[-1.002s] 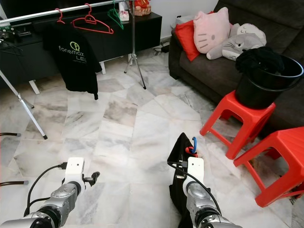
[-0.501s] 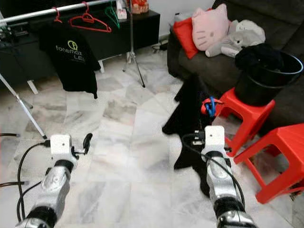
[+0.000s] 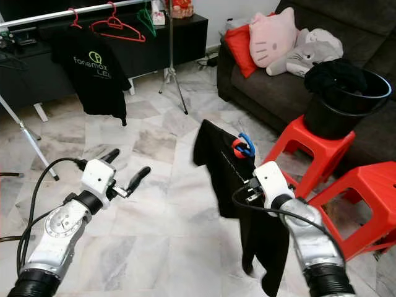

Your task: Hang hanger

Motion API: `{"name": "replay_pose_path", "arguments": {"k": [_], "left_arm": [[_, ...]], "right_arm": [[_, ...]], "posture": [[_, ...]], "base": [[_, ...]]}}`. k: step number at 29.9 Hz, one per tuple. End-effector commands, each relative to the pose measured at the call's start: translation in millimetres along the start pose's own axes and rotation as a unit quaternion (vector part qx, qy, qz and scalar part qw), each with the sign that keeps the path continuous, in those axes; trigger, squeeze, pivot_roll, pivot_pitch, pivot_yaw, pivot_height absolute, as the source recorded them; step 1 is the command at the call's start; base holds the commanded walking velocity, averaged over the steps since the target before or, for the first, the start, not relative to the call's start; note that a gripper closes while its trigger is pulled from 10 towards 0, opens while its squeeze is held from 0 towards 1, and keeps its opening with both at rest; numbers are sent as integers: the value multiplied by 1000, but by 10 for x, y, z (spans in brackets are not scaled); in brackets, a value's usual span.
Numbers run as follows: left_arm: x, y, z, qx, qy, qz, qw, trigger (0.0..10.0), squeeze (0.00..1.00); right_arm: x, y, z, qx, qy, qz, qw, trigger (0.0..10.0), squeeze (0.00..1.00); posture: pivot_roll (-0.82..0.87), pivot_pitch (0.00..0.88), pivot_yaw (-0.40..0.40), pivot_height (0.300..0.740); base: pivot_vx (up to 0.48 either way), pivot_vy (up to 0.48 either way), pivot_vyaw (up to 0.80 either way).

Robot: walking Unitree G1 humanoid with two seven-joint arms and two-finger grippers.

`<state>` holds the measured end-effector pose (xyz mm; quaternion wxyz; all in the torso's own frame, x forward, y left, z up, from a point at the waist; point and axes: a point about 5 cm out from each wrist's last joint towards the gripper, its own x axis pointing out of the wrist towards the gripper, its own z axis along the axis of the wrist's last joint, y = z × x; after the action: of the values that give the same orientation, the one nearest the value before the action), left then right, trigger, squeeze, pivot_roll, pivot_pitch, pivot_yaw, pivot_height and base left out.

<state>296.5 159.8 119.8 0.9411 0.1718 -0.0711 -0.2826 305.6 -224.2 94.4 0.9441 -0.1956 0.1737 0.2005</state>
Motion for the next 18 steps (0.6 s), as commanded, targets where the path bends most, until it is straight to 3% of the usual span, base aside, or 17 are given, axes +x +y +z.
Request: {"name": "replay_pose_path", "arguments": {"k": [1,5,7,13,18], "left_arm": [[0,-69,42,11,9,-42,999,10000,0],[10,-186,153,12,12,-118,993,10000,0],[4,-298,244,24,29,-196,980,10000,0],[3,-429,311,20,45,-279,959,10000,0],[-3,-484,325,13,68,-335,940,10000,0]], "right_arm": [[-19,-4,169,-14,-15,33,999,10000,0],[-107,29,159,-55,20,106,993,10000,0],[-197,77,174,-84,42,166,982,10000,0],[-277,99,216,-113,48,222,967,10000,0],[-346,192,229,-128,45,291,947,10000,0]], "posture": [[-30,0,-77,740],[-24,0,-76,740],[-19,0,-74,740],[-22,0,-70,740],[-14,0,-72,740]], "base": [[0,0,0],[0,0,0],[0,0,0],[0,0,0],[0,0,0]]}}
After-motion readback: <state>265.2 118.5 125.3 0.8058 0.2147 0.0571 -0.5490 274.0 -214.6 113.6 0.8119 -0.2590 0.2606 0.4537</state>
